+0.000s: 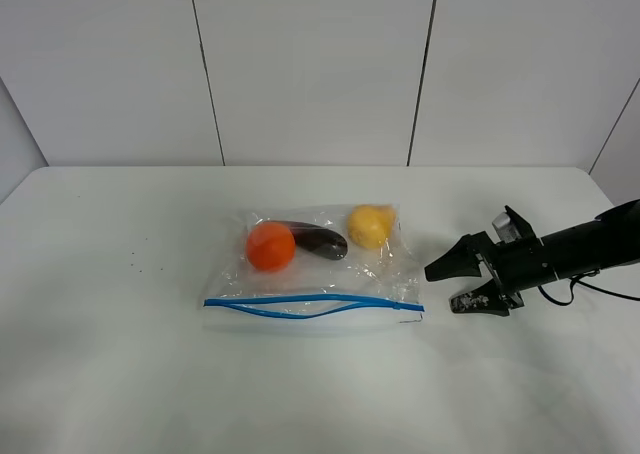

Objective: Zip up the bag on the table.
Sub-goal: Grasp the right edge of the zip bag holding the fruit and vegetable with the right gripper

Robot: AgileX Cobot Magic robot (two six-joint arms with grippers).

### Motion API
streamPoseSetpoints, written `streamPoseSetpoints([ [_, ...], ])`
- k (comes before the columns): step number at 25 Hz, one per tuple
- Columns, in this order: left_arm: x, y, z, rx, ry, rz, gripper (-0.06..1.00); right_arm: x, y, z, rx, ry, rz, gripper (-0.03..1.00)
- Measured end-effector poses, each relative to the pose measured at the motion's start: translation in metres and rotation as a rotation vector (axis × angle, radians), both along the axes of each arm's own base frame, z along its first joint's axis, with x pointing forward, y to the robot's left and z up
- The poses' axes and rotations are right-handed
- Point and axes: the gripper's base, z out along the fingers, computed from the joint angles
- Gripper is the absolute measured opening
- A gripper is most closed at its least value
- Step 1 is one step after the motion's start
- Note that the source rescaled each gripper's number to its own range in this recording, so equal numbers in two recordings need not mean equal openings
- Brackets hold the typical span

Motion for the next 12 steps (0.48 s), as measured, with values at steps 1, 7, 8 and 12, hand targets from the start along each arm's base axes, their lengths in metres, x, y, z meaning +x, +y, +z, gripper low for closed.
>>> streamPoseSetpoints([
  [1,0.000,0.000,0.000,0.000,0.000,0.000,0.71,0.001,0.000,0.000,0.001,-0.001,-0.007,1.00],
  [7,0.000,0.000,0.000,0.000,0.000,0.000,0.71,0.004,0.020,-0.007,0.040,0.020,0.003,1.00],
  [8,0.000,0.000,0.000,0.000,0.000,0.000,0.71,0.004,0.027,-0.008,0.052,0.025,0.016,1.00],
  [12,0.000,0.000,0.000,0.000,0.000,0.000,0.71,0.003,0.051,-0.012,0.078,0.034,0.050,1.00],
])
